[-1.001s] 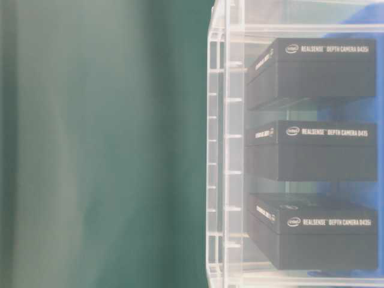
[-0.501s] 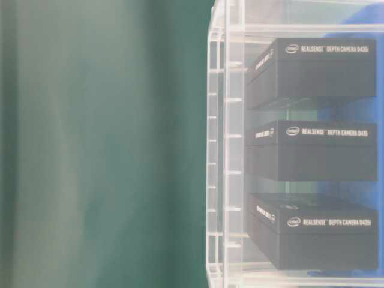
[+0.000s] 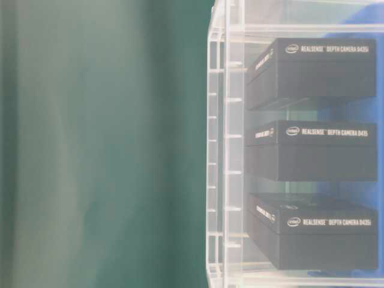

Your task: Take the box out of the case with the left arm.

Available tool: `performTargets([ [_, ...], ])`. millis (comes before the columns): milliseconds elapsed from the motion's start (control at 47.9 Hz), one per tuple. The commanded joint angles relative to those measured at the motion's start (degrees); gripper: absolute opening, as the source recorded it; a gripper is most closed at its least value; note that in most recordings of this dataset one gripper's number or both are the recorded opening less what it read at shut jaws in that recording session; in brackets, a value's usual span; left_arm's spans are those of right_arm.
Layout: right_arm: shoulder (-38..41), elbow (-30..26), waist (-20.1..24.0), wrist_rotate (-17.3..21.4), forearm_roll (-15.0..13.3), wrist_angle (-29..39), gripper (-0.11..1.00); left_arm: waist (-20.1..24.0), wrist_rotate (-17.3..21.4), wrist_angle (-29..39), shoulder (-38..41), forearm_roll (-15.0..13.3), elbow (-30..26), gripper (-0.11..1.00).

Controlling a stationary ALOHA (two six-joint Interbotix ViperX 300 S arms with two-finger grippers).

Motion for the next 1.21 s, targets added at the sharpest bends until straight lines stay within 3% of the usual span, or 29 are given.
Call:
performTargets([
  [0, 0.2, -1.6, -0.1, 0.1, -0.4, 0.0, 0.0, 0.0, 0.1, -0.2, 0.6, 0.2, -1.1, 0.97],
  [542, 0.2, -1.6, -0.1, 0.1, -0.7, 0.0, 0.0, -2.0, -1.8, -3.5, 10.9, 0.1, -8.0, 0.97],
  [1189, 0.2, -1.5, -0.1, 0.1, -1.8, 0.1, 0.0, -8.9, -5.8, -6.2, 36.0, 0.2, -33.3, 0.97],
])
